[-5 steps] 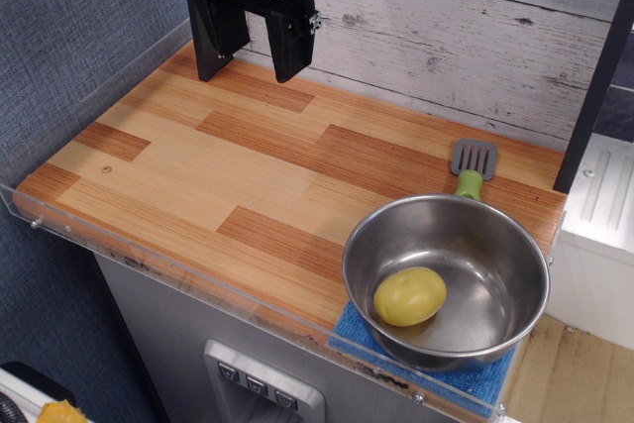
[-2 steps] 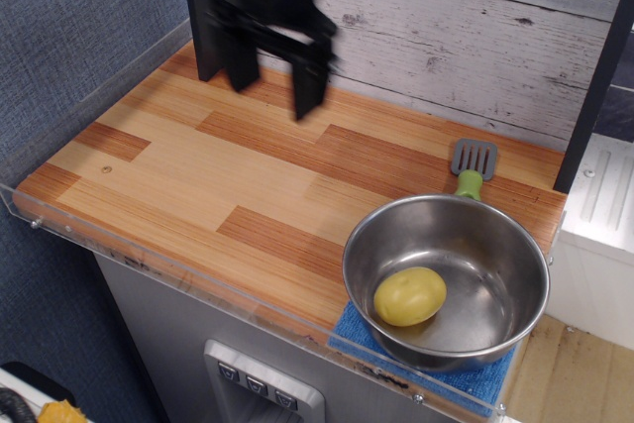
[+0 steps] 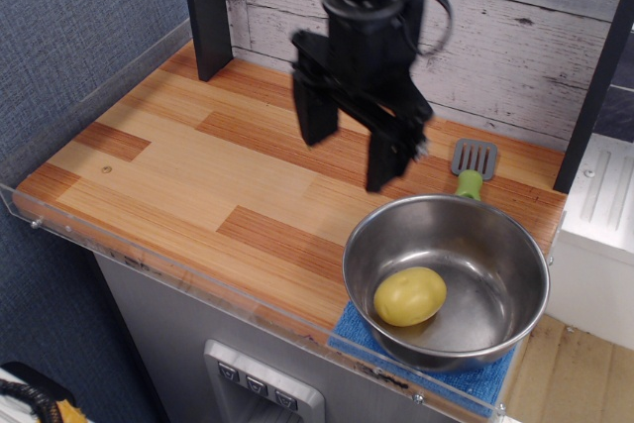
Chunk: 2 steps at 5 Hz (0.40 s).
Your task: Take the potato from the pan and place it on the table.
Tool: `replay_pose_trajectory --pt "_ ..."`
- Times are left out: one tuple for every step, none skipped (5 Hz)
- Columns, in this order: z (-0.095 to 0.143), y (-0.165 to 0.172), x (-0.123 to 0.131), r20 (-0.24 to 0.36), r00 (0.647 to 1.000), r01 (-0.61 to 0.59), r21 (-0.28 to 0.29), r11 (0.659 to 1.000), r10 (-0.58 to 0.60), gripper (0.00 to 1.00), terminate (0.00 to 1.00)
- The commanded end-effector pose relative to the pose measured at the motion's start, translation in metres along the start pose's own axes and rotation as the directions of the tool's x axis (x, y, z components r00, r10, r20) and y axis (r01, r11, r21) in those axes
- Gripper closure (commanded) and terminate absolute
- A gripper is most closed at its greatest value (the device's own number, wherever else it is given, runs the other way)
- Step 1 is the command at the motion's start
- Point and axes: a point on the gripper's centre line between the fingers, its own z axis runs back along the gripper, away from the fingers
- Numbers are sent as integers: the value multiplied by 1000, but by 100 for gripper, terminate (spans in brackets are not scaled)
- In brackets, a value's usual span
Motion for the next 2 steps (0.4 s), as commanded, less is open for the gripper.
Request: replay_pose_trajectory --pt "-1 -30 -15 48 993 111 -94 989 -107 0 0" --pt "-10 -48 -21 23 984 176 -107 979 -175 0 0"
